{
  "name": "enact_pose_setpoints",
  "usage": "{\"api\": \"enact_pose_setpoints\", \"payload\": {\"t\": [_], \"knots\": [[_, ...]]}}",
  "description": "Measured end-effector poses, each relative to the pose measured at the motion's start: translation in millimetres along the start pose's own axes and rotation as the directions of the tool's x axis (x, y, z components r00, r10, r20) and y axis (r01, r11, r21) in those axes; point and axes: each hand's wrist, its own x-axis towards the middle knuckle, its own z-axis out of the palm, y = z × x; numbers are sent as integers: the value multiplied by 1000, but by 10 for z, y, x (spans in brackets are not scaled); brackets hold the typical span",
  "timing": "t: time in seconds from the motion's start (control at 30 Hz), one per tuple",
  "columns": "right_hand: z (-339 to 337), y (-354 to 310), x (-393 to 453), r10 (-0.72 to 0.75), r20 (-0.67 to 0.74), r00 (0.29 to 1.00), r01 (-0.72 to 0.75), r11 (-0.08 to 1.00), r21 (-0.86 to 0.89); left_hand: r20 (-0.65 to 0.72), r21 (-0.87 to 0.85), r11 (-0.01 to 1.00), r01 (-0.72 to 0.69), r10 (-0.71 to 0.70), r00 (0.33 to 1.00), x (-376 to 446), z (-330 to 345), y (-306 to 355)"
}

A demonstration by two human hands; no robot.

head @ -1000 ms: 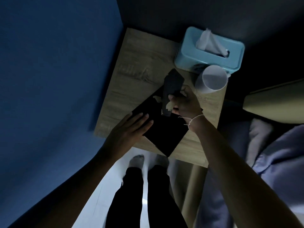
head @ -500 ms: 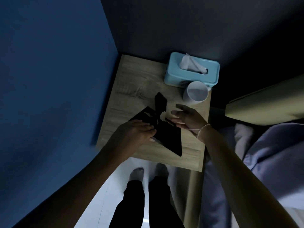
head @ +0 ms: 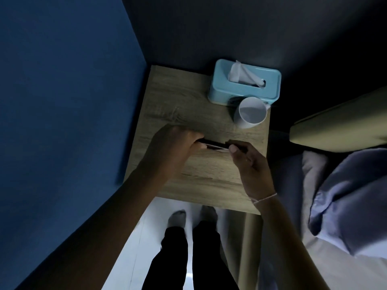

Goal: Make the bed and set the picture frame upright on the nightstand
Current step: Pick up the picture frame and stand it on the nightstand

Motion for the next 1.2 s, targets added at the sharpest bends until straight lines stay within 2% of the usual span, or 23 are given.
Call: {"api": "enact_pose_setpoints", "payload": {"t": [0.1, 0.27, 0.33, 0.4, 0.5, 0.6, 0.97, 1.2], "knots": [[14, 36, 89, -44, -8, 999, 44, 998, 42, -15, -39, 998, 48, -49, 999, 37, -57, -11], [6, 73, 241, 23, 1, 1000, -23, 995, 101, -134, -325, 934, 152, -204, 970, 59, -215, -115], [15, 81, 306, 70, -14, 997, -67, 990, 125, -120, -450, 843, 294, -384, 916, 87, -153, -276], [43, 68, 367, 102, -20, 995, -97, 981, 166, -43, -568, 717, 404, -515, 856, 117, -26, -474], [73, 30, 524, 126, -46, 991, -114, 969, 217, 52, -720, 534, 443, -595, 802, 149, 176, -658], [125, -26, 714, 126, -70, 989, -104, 960, 260, 105, -780, 440, 445, -609, 786, 186, 335, -687], [183, -25, 897, 272, -143, 952, -220, 928, 302, 60, -740, 498, 451, -620, 782, 183, 535, -537], [282, 25, 647, 164, -128, 978, -135, 968, 209, 46, -762, 465, 452, -656, 753, -65, 568, -551]]}}
